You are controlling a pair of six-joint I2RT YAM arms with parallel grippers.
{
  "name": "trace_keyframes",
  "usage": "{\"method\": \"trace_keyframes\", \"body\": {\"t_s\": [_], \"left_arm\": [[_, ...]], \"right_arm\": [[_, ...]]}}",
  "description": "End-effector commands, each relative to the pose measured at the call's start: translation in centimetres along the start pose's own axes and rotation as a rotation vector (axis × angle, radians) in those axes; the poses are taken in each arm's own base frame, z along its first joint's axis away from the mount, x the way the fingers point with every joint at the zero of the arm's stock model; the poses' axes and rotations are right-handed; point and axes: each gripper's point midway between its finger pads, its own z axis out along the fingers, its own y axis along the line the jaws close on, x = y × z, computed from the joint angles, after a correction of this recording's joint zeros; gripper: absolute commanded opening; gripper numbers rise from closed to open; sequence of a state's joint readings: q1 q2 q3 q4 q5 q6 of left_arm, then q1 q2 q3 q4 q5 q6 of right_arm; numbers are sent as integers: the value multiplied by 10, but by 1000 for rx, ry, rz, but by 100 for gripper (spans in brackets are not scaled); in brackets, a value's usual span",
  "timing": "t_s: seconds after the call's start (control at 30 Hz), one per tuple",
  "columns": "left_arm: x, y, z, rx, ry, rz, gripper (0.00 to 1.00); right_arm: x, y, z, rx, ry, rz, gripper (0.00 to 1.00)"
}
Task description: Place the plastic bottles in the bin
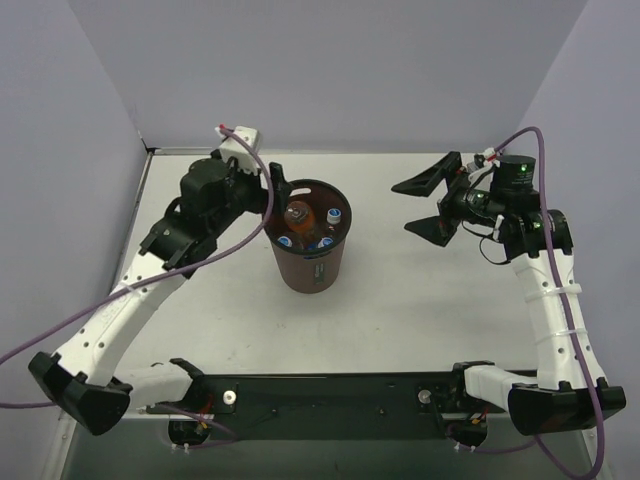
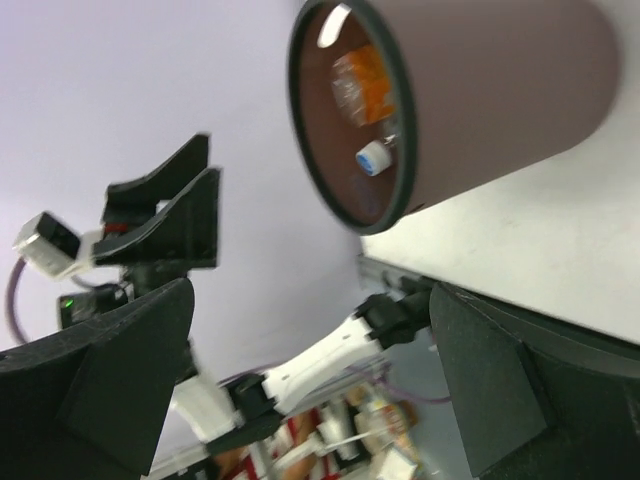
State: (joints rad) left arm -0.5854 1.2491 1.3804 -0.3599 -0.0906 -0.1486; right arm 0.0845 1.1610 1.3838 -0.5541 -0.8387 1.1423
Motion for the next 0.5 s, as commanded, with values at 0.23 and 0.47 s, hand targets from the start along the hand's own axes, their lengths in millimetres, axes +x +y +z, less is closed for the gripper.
{"method": "trace_keyframes", "body": {"t_s": [0.23,0.47], "left_arm": [[77,45,-96,-231,44,-345,95],[139,51,-122,-238,73,-430,95]], "right_arm": [[-43,-99,-25,389,-310,-419,100],[-34,-149,-24,457,-313,-435,100]]}}
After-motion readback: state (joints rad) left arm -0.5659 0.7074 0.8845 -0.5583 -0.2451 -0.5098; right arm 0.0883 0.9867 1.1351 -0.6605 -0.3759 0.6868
